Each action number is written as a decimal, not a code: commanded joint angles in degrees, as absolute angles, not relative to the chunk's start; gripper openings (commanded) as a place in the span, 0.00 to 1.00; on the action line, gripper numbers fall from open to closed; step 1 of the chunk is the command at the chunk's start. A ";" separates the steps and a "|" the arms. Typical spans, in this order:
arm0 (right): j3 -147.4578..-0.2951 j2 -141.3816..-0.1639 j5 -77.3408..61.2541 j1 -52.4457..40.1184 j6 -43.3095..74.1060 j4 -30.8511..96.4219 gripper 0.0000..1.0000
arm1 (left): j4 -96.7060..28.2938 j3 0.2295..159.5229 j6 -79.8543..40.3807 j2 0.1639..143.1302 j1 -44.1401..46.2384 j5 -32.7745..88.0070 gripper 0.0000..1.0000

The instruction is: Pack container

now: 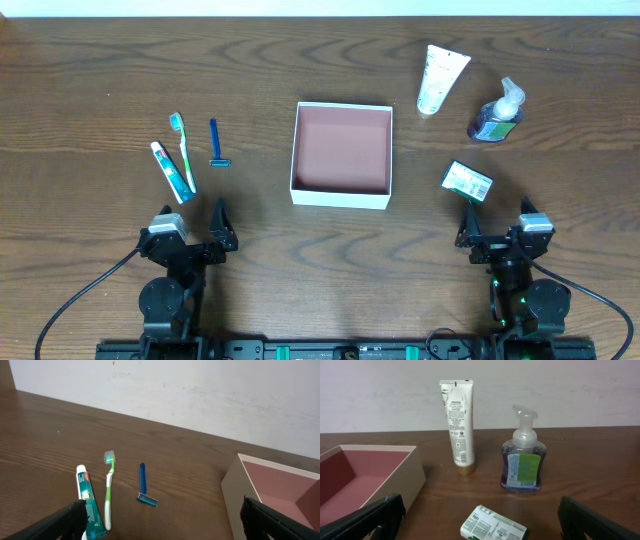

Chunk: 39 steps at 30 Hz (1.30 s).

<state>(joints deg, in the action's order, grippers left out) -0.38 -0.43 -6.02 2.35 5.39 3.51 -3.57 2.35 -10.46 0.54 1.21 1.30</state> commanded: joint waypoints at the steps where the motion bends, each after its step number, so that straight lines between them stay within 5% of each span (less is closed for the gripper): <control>1: -0.32 -0.45 -6.83 3.05 5.50 3.70 0.99 | -4.10 0.25 -9.67 0.62 0.93 0.89 0.98; 27: -0.32 -0.45 -4.86 3.05 7.86 3.38 0.99 | -4.10 0.25 -9.67 0.62 0.93 0.89 0.98; 39: -8.47 -7.20 -14.98 3.05 9.43 4.45 0.99 | -4.10 0.25 -9.67 0.62 0.93 0.89 0.98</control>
<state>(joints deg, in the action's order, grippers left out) -3.57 -4.01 -12.60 2.35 9.21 4.25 -3.55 2.35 -10.46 0.56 1.21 1.30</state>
